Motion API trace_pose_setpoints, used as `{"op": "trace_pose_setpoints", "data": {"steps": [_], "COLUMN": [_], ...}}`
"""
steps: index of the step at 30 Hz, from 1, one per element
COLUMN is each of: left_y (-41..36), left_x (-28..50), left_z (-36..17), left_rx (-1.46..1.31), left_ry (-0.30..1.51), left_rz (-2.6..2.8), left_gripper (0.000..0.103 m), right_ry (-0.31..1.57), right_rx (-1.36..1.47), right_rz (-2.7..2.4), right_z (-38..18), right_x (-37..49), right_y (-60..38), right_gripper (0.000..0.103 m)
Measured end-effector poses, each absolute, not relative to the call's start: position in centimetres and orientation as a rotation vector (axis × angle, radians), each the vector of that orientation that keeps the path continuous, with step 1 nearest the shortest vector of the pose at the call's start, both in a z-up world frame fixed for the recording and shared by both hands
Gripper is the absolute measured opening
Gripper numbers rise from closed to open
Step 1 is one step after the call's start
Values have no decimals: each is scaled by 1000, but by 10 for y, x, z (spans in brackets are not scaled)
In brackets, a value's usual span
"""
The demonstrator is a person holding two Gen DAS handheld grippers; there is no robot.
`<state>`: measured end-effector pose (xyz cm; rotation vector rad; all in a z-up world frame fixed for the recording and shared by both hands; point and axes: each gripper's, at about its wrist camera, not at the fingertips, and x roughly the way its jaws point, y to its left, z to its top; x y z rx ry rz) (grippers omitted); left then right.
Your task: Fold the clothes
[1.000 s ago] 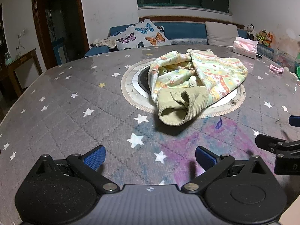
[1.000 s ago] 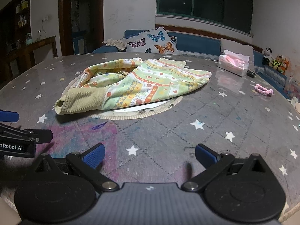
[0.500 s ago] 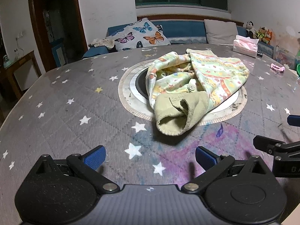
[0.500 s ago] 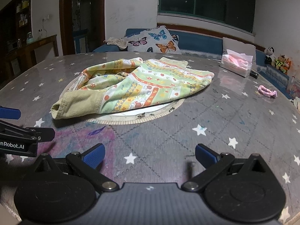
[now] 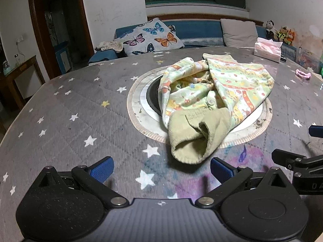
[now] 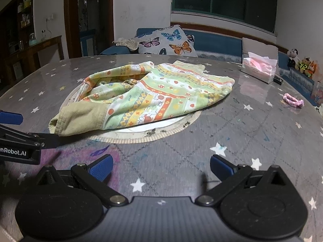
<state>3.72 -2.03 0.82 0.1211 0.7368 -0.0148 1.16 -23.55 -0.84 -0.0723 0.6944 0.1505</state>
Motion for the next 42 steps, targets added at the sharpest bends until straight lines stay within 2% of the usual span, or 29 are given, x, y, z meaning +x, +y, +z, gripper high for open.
{"op": "trace_pose_setpoints", "data": {"steps": [9, 19, 22, 25, 27, 34, 37, 39, 42], "left_y": [-17, -8, -12, -16, -20, -43, -51, -52, -48], "left_x": [59, 86, 97, 115, 128, 172, 190, 201, 210], "left_z": [19, 40, 47, 50, 51, 44, 36, 30, 26], "left_rx": [123, 88, 118, 135, 150, 221, 264, 285, 282], "left_ry": [724, 698, 678, 672, 668, 679, 694, 716, 725], "left_rz": [-11, -48, -64, -84, -95, -186, -206, -214, -218], "left_gripper": [103, 102, 98, 88, 79, 64, 44, 21, 11], "right_ry": [699, 692, 688, 702, 717, 734, 744, 753, 767], "right_rx": [-88, -89, -82, -56, -31, -4, 4, 13, 12], "right_rz": [158, 162, 134, 111, 102, 143, 179, 200, 224], "right_z": [-1, 10, 13, 14, 15, 18, 18, 16, 14], "right_x": [33, 66, 83, 100, 111, 147, 163, 173, 186], "right_y": [-236, -237, -246, -258, -266, -261, -249, -241, -228], "right_gripper": [102, 94, 89, 82, 79, 69, 65, 65, 60]}}
